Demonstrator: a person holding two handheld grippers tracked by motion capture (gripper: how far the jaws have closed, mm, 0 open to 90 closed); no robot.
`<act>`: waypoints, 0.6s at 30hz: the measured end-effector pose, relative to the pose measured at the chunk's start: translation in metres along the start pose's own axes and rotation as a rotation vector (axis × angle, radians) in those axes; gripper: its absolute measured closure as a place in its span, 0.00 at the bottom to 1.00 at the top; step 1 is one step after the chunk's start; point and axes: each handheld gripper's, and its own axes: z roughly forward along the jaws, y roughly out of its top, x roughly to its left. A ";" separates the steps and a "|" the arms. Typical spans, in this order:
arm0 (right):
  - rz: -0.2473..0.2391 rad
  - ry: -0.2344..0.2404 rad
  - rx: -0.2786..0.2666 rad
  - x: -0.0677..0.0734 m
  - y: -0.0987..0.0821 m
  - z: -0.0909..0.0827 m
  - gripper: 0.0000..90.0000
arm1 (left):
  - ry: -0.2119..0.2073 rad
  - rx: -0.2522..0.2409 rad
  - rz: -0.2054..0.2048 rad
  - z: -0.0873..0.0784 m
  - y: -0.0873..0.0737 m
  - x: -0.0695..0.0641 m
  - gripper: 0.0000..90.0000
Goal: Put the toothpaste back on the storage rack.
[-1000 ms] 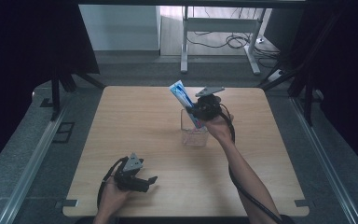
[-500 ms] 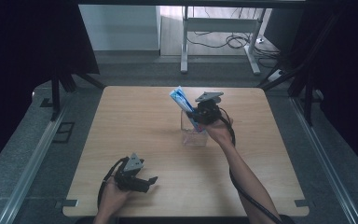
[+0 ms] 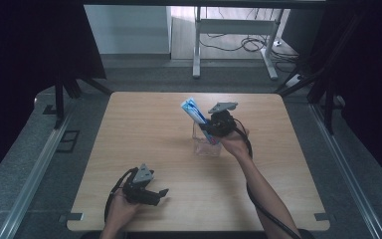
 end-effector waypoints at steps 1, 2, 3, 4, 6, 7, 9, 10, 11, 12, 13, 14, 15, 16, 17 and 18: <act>-0.001 0.001 0.000 0.000 0.000 0.000 0.79 | -0.001 -0.001 0.000 0.000 0.000 0.000 0.15; -0.002 0.004 -0.001 0.000 -0.001 -0.001 0.79 | -0.001 -0.001 0.000 0.000 0.000 0.000 0.15; -0.006 0.005 -0.002 0.000 -0.001 -0.001 0.78 | 0.000 0.000 0.000 0.000 0.000 0.000 0.15; -0.009 0.003 -0.002 0.001 -0.002 -0.001 0.78 | -0.002 0.000 0.001 0.000 0.000 0.000 0.15; -0.011 0.011 0.001 0.002 -0.003 -0.002 0.78 | -0.003 0.004 0.004 0.001 0.000 -0.001 0.15; -0.013 0.014 -0.001 0.002 -0.004 -0.002 0.78 | -0.003 0.005 0.004 0.001 0.000 -0.001 0.15; -0.019 0.018 -0.001 0.003 -0.006 -0.003 0.77 | -0.004 0.006 0.005 0.001 0.001 -0.001 0.15; -0.025 0.019 0.002 0.004 -0.007 -0.003 0.77 | -0.004 0.005 0.005 0.001 0.001 -0.001 0.15; -0.027 0.019 0.003 0.004 -0.007 -0.003 0.76 | -0.004 0.006 0.004 0.002 0.001 -0.002 0.15; -0.026 0.020 0.005 0.004 -0.007 -0.004 0.76 | -0.003 0.007 0.005 0.002 0.001 -0.002 0.15; -0.029 0.020 0.006 0.005 -0.008 -0.004 0.76 | -0.005 0.009 0.007 0.002 0.001 -0.002 0.15; -0.032 0.022 0.007 0.005 -0.008 -0.005 0.75 | -0.005 0.009 0.006 0.002 0.001 -0.002 0.15; -0.031 0.025 0.012 0.006 -0.008 -0.005 0.74 | -0.005 0.009 0.006 0.002 0.001 -0.002 0.15; -0.030 0.026 0.014 0.006 -0.008 -0.005 0.74 | -0.006 0.009 0.006 0.003 0.001 -0.002 0.15; -0.032 0.027 0.011 0.006 -0.008 -0.006 0.73 | -0.006 0.011 0.008 0.003 0.001 -0.002 0.15; -0.032 0.027 0.009 0.006 -0.008 -0.006 0.72 | -0.006 0.012 0.009 0.003 0.001 -0.002 0.15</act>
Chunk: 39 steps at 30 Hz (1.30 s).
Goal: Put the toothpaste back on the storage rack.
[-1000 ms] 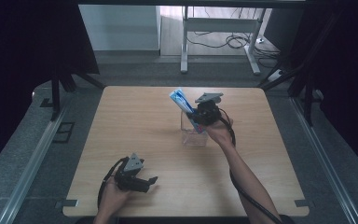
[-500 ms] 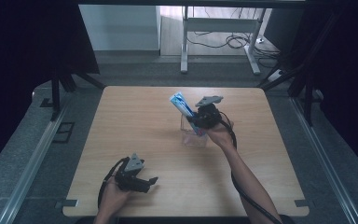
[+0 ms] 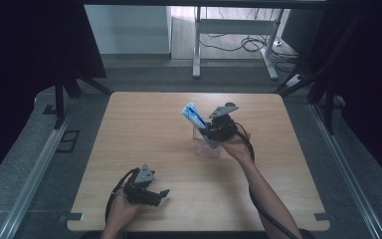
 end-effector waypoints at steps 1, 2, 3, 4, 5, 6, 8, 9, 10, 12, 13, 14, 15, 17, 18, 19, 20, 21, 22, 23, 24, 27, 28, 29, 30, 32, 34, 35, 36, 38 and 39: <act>0.003 -0.001 -0.004 0.001 0.000 -0.001 0.71 | 0.000 0.001 0.001 0.000 0.000 0.000 0.15; 0.004 -0.002 -0.008 0.001 0.000 -0.002 0.71 | -0.001 0.001 0.002 0.001 0.000 0.000 0.15; 0.009 0.000 -0.009 0.001 0.001 -0.003 0.69 | -0.001 0.001 0.002 0.001 0.000 0.000 0.15; 0.012 0.002 -0.009 0.001 0.001 -0.003 0.68 | -0.001 0.002 0.002 0.001 0.000 0.000 0.15; 0.014 0.001 -0.009 0.001 0.001 -0.003 0.68 | -0.001 0.003 0.003 0.001 0.000 -0.001 0.15; 0.011 -0.001 -0.010 0.002 0.001 -0.004 0.67 | -0.001 0.003 0.004 0.001 0.000 -0.001 0.15; 0.006 0.001 -0.012 0.003 0.000 -0.005 0.65 | -0.002 0.004 0.005 0.001 0.000 -0.001 0.15; 0.006 -0.002 -0.012 0.003 -0.001 -0.005 0.63 | -0.002 0.004 0.006 0.001 0.000 -0.001 0.15; 0.003 -0.013 -0.014 0.004 -0.001 -0.005 0.61 | -0.003 0.004 0.005 0.001 0.000 -0.001 0.15; 0.004 -0.016 -0.018 0.003 -0.001 -0.006 0.61 | -0.004 0.006 0.004 0.002 0.000 -0.001 0.15; 0.010 -0.011 -0.023 0.003 -0.001 -0.008 0.61 | -0.004 0.007 0.004 0.002 0.000 -0.001 0.15; 0.009 -0.012 -0.026 0.003 -0.001 -0.009 0.61 | -0.005 0.010 0.005 0.003 0.000 -0.001 0.15; 0.006 -0.013 -0.026 0.003 0.000 -0.009 0.60 | -0.005 0.012 0.005 0.003 0.000 -0.001 0.15; 0.002 -0.008 -0.022 0.004 0.001 -0.010 0.59 | -0.005 0.014 0.007 0.003 0.000 -0.001 0.15; 0.000 -0.008 -0.022 0.004 0.001 -0.011 0.59 | -0.005 0.014 0.008 0.003 0.001 -0.002 0.15; -0.001 -0.007 -0.022 0.005 0.002 -0.011 0.58 | -0.005 0.013 0.007 0.003 0.001 -0.002 0.15; -0.003 -0.006 -0.022 0.006 0.002 -0.011 0.57 | -0.005 0.012 0.007 0.003 0.001 -0.002 0.15; -0.006 -0.006 -0.022 0.006 0.003 -0.011 0.55 | -0.005 0.013 0.007 0.003 0.001 -0.002 0.15; -0.011 -0.005 -0.022 0.007 0.004 -0.012 0.54 | -0.005 0.014 0.007 0.003 0.000 -0.001 0.15; -0.013 -0.005 -0.020 0.008 0.004 -0.012 0.53 | -0.004 0.013 0.007 0.003 0.000 -0.001 0.15; -0.016 -0.010 -0.018 0.008 0.005 -0.012 0.52 | -0.005 0.012 0.006 0.003 0.000 -0.001 0.15; -0.029 -0.021 -0.015 0.010 0.006 -0.014 0.48 | -0.005 0.013 0.006 0.003 0.000 -0.001 0.15; -0.029 -0.018 -0.014 0.010 0.006 -0.015 0.46 | -0.005 0.014 0.007 0.003 0.000 -0.002 0.15; -0.029 -0.014 -0.012 0.010 0.006 -0.015 0.46 | -0.005 0.015 0.008 0.003 0.000 -0.002 0.15; -0.035 -0.015 -0.011 0.011 0.006 -0.016 0.45 | -0.007 0.016 0.008 0.004 0.000 -0.002 0.15; -0.046 -0.022 -0.010 0.011 0.006 -0.018 0.44 | -0.008 0.017 0.008 0.004 0.000 -0.002 0.15; -0.042 -0.020 -0.009 0.011 0.007 -0.020 0.42 | -0.007 0.017 0.008 0.004 0.000 -0.002 0.15; -0.039 -0.021 -0.010 0.011 0.007 -0.020 0.40 | -0.008 0.016 0.009 0.004 0.000 -0.001 0.15; -0.035 -0.020 -0.010 0.011 0.007 -0.021 0.39 | -0.008 0.015 0.006 0.004 0.000 -0.002 0.15; -0.023 -0.008 -0.014 0.009 0.006 -0.023 0.35 | -0.007 0.015 0.006 0.004 0.000 -0.002 0.15; -0.019 -0.009 -0.013 0.009 0.006 -0.024 0.33 | -0.008 0.015 0.006 0.004 0.000 -0.002 0.15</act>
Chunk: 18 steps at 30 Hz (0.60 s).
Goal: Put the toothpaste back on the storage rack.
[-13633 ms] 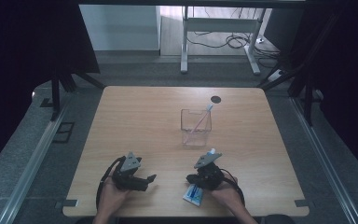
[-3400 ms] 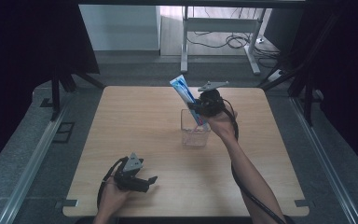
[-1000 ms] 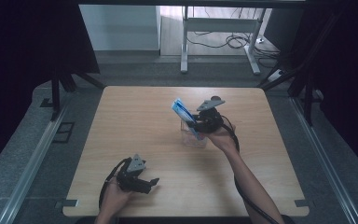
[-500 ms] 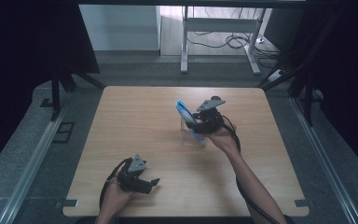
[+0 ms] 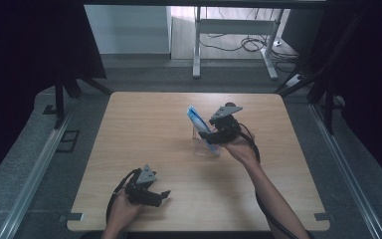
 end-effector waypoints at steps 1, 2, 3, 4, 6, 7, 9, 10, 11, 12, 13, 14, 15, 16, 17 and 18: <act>-0.001 0.001 -0.001 0.000 0.000 -0.001 0.31 | 0.000 0.000 0.000 0.000 0.000 0.000 0.15; 0.000 0.003 -0.002 -0.001 -0.001 -0.001 0.29 | 0.000 0.000 0.000 0.000 0.000 0.000 0.15; 0.004 0.007 -0.002 -0.001 -0.001 -0.002 0.27 | 0.000 0.001 0.000 0.000 0.000 0.000 0.15; 0.006 0.011 -0.002 -0.001 -0.002 -0.002 0.24 | 0.000 0.001 0.000 0.000 0.000 0.000 0.15; 0.007 0.016 0.000 -0.001 -0.002 -0.003 0.20 | 0.001 0.000 0.000 0.000 0.000 0.000 0.15; 0.005 0.015 0.000 -0.001 -0.003 -0.004 0.18 | 0.000 0.000 0.000 0.000 0.000 0.000 0.15; 0.005 0.016 0.004 -0.001 -0.003 -0.005 0.15 | 0.001 -0.002 -0.001 0.000 0.000 0.000 0.15; 0.005 0.018 0.005 0.000 -0.004 -0.005 0.15 | 0.001 -0.002 -0.001 0.000 0.000 0.000 0.15; 0.003 0.018 0.004 0.000 -0.004 -0.006 0.14 | 0.002 -0.001 0.000 0.000 0.000 0.000 0.15; 0.003 0.019 0.004 0.001 -0.004 -0.007 0.12 | 0.002 0.000 0.000 0.000 0.000 0.000 0.15; 0.010 0.024 0.008 0.001 -0.005 -0.007 0.09 | 0.001 0.000 0.000 0.000 0.000 0.000 0.15; 0.013 0.027 0.012 0.002 -0.005 -0.007 0.05 | 0.001 0.001 0.000 0.000 0.000 0.000 0.15; 0.011 0.025 0.015 0.002 -0.006 -0.008 0.04 | 0.001 0.001 0.000 0.000 0.000 0.000 0.15; 0.005 0.018 0.015 0.003 -0.006 -0.009 0.03 | 0.000 0.000 0.000 0.000 0.000 0.000 0.15; 0.005 0.018 0.015 0.003 -0.006 -0.010 0.03 | 0.000 0.001 0.000 0.000 0.000 0.000 0.15; 0.005 0.019 0.015 0.004 -0.007 -0.010 0.02 | 0.001 0.001 0.000 0.000 0.000 0.000 0.15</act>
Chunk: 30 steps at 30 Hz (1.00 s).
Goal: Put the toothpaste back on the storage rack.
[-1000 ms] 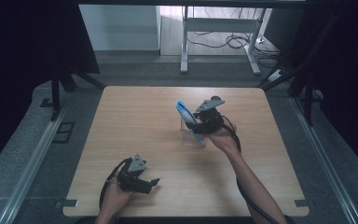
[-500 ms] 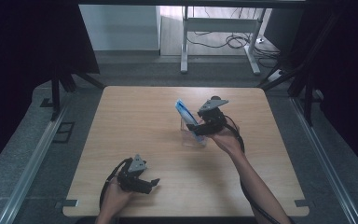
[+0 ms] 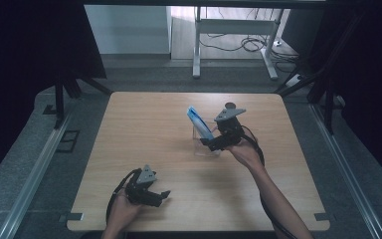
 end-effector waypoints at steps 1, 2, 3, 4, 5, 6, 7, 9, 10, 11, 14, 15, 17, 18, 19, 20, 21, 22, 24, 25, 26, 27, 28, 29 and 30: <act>0.002 0.001 0.000 0.000 0.000 -0.001 0.02 | 0.001 0.001 -0.002 0.000 0.000 0.000 0.15; -0.001 -0.002 0.000 0.001 -0.001 -0.001 0.02 | 0.000 0.000 -0.002 0.000 0.000 0.000 0.15; -0.003 -0.003 0.001 0.002 -0.001 -0.002 0.02 | 0.000 0.000 -0.002 0.000 0.000 0.000 0.15; -0.007 -0.001 0.000 0.002 -0.002 -0.003 0.02 | 0.000 0.001 -0.002 0.000 0.000 0.000 0.15; -0.006 0.000 0.001 0.003 -0.003 -0.004 0.02 | -0.001 0.002 -0.001 0.000 0.000 0.000 0.15; -0.009 -0.001 0.005 0.003 -0.004 -0.005 0.02 | -0.001 0.004 -0.001 0.000 0.000 0.000 0.15; -0.013 -0.003 0.005 0.004 -0.005 -0.006 0.02 | -0.002 0.005 -0.001 0.000 0.000 0.000 0.15; -0.014 0.003 0.004 0.005 -0.007 -0.008 0.02 | -0.002 0.007 0.000 0.001 0.000 0.000 0.15; -0.013 0.008 0.006 0.006 -0.007 -0.009 0.02 | -0.002 0.007 -0.002 0.001 0.000 0.000 0.15; -0.015 0.012 0.008 0.007 -0.008 -0.010 0.02 | -0.002 0.007 0.000 0.001 0.000 0.000 0.15; -0.022 0.012 0.010 0.009 -0.010 -0.013 0.02 | -0.002 0.007 -0.002 0.001 0.000 -0.001 0.15; -0.021 0.013 0.011 0.010 -0.011 -0.014 0.02 | -0.002 0.007 -0.001 0.001 0.000 -0.001 0.15; -0.024 0.013 0.008 0.011 -0.012 -0.017 0.02 | -0.004 0.005 0.000 0.001 0.000 -0.001 0.15; -0.024 0.011 0.007 0.012 -0.013 -0.018 0.02 | -0.005 0.006 0.002 0.001 -0.001 -0.001 0.15; -0.025 0.009 0.006 0.013 -0.014 -0.020 0.02 | -0.003 0.007 0.002 0.001 -0.001 -0.001 0.15; -0.024 0.009 0.003 0.013 -0.015 -0.021 0.02 | -0.002 0.007 0.002 0.001 -0.001 -0.001 0.15; -0.023 0.007 0.002 0.014 -0.015 -0.022 0.02 | -0.004 0.005 0.002 0.001 0.000 -0.001 0.15; -0.024 0.006 0.001 0.014 -0.016 -0.024 0.02 | -0.004 0.004 0.001 0.001 0.000 -0.001 0.15; -0.024 0.009 -0.002 0.015 -0.018 -0.026 0.02 | -0.003 0.004 0.002 0.001 0.000 -0.001 0.15; -0.024 0.007 -0.002 0.016 -0.019 -0.027 0.02 | -0.003 0.004 0.002 0.001 0.000 -0.001 0.15; -0.026 0.005 -0.002 0.017 -0.021 -0.029 0.02 | -0.001 0.004 0.002 0.000 0.000 -0.001 0.15; -0.024 0.004 -0.003 0.017 -0.022 -0.030 0.02 | 0.002 0.002 0.001 0.000 0.000 -0.001 0.15; -0.025 0.002 -0.005 0.018 -0.023 -0.031 0.02 | 0.002 0.000 0.006 0.000 0.000 -0.001 0.15; -0.023 0.002 -0.005 0.018 -0.024 -0.032 0.02 | 0.003 -0.004 0.005 -0.001 0.000 -0.001 0.15; -0.023 0.001 -0.005 0.019 -0.025 -0.033 0.02 | 0.005 -0.007 0.006 -0.001 0.000 -0.001 0.15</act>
